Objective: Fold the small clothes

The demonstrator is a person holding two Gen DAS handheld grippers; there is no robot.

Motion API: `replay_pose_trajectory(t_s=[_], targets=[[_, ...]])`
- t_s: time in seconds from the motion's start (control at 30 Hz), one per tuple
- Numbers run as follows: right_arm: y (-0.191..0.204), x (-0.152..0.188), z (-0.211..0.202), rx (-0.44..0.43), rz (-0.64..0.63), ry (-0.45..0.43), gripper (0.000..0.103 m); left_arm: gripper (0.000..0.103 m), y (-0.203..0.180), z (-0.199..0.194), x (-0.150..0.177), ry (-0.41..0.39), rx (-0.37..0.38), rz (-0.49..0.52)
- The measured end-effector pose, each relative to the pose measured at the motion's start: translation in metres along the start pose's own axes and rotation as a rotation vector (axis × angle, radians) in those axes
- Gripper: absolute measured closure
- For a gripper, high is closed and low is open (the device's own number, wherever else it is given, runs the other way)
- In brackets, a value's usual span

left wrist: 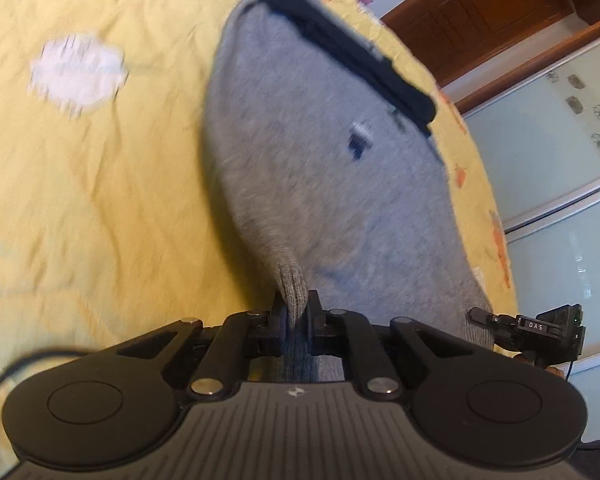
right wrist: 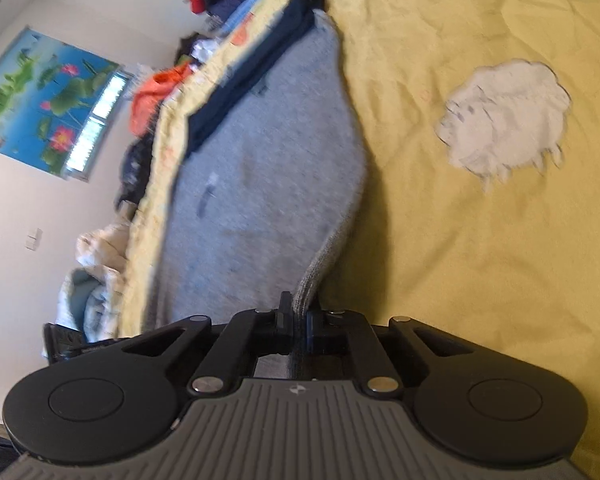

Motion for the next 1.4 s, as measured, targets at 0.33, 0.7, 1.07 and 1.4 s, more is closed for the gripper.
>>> replay_pose_trajectory(t_s=[0.33, 0.7, 1.07, 1.4], targets=[[0.060, -0.133, 0.027, -0.307, 0.042, -0.252, 0.092, 0.095, -0.074, 0.010, -0.136, -0.245, 0.176, 0.132], [0.024, -0.308, 0.183, -0.203, 0.110, -0.350, 0.092, 0.095, -0.061, 0.163, -0.293, -0.345, 0.003, 0.143], [-0.042, -0.345, 0.278, -0.062, 0.252, -0.349, 0.072, 0.091, 0.012, 0.251, -0.349, -0.360, -0.192, 0.002], [-0.006, -0.330, 0.241, -0.033, -0.003, -0.395, 0.026, 0.006, -0.014, 0.190, -0.333, -0.610, -0.218, 0.192]])
Point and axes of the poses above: each gripper's, at about its wrist camera, not at the fingertips, and z roughly the way its jaws point, y to its left, x to its underside, the point moved 6 cm from there along z, roughly the way its jaws point, and after that the axes turned 15 degrees about -y, right-handed, at the moved point
